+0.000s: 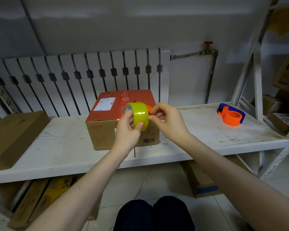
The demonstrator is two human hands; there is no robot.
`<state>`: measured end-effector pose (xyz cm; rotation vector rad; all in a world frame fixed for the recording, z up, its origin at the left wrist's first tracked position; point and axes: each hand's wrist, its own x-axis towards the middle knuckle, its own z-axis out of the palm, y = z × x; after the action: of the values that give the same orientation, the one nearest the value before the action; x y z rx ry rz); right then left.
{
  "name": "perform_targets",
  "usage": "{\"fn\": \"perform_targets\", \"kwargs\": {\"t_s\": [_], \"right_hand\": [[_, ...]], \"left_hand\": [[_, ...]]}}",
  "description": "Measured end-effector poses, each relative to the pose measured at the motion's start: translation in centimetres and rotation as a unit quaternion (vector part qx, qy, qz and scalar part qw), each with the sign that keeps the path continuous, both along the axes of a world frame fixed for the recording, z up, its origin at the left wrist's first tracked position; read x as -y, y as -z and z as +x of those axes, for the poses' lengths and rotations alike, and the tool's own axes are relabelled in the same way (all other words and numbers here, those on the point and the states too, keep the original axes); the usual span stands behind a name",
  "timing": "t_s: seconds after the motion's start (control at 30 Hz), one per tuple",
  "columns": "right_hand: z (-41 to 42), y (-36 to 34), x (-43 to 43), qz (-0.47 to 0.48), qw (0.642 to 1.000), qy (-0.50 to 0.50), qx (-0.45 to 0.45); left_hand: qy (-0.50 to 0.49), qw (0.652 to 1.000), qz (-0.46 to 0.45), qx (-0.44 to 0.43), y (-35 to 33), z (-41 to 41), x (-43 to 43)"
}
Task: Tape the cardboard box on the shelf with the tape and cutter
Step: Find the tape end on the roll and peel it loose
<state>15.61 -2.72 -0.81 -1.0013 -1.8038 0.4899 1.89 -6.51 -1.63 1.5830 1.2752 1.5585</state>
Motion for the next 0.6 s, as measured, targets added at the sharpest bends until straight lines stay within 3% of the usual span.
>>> {"fn": "perform_targets", "kwargs": {"t_s": [0.2,0.5,0.6], "right_hand": [[0.59,-0.19,-0.38,0.064,0.997,0.006,0.032],[0.06,0.29,0.13,0.162,0.966,0.123,0.158],[-0.39,0.6,0.24,0.142,0.957,0.139,0.213]], "left_hand": [[-0.002,1.0,0.001,-0.022,-0.22,0.02,0.09],[0.016,1.0,0.001,-0.023,0.04,0.42,0.26],[0.035,0.999,-0.011,-0.013,0.43,0.34,0.06]]}}
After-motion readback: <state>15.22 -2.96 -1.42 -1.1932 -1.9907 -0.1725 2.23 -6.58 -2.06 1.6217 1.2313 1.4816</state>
